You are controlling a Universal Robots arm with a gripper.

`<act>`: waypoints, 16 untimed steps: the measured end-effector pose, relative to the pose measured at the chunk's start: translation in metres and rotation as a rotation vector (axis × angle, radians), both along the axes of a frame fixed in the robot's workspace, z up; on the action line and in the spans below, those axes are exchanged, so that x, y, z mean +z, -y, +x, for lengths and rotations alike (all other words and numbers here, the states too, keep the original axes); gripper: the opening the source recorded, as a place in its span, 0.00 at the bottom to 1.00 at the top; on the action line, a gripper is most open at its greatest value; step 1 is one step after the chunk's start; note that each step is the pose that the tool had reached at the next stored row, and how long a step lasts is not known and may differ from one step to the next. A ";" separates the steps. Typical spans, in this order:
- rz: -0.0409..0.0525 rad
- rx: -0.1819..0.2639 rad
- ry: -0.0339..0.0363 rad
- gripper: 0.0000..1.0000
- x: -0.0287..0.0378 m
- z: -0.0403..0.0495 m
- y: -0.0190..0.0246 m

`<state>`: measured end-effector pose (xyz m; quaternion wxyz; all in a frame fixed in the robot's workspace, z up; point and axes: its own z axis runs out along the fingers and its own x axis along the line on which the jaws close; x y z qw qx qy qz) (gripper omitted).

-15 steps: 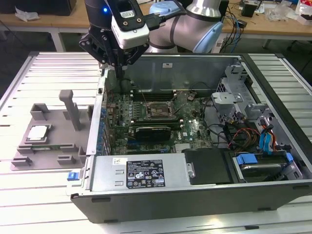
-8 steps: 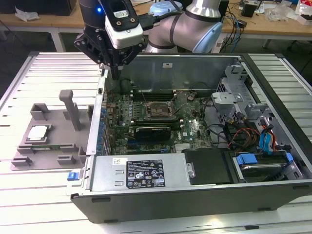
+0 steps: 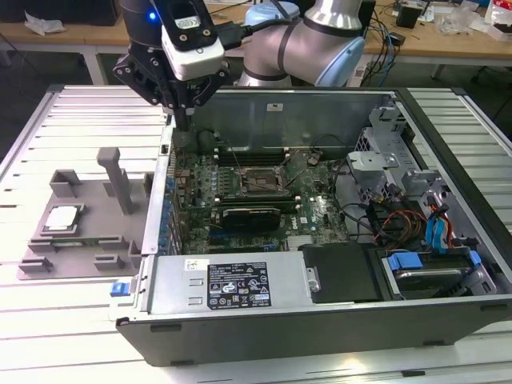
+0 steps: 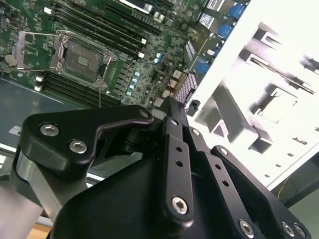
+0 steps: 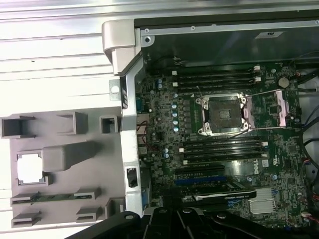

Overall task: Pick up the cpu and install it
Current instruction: 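Reach for the cpu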

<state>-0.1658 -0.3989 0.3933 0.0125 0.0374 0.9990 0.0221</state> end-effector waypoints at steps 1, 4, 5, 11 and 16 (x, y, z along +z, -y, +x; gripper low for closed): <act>0.0000 0.000 0.0000 0.11 0.0000 -0.0026 0.0000; 0.0001 0.000 0.0001 0.11 0.0000 -0.0090 0.0000; 0.0000 0.000 0.0001 0.11 0.0000 -0.0104 0.0000; 0.0001 0.000 0.0001 0.11 -0.0001 -0.0184 0.0000; 0.0000 0.000 0.0001 0.11 0.0000 -0.0272 0.0000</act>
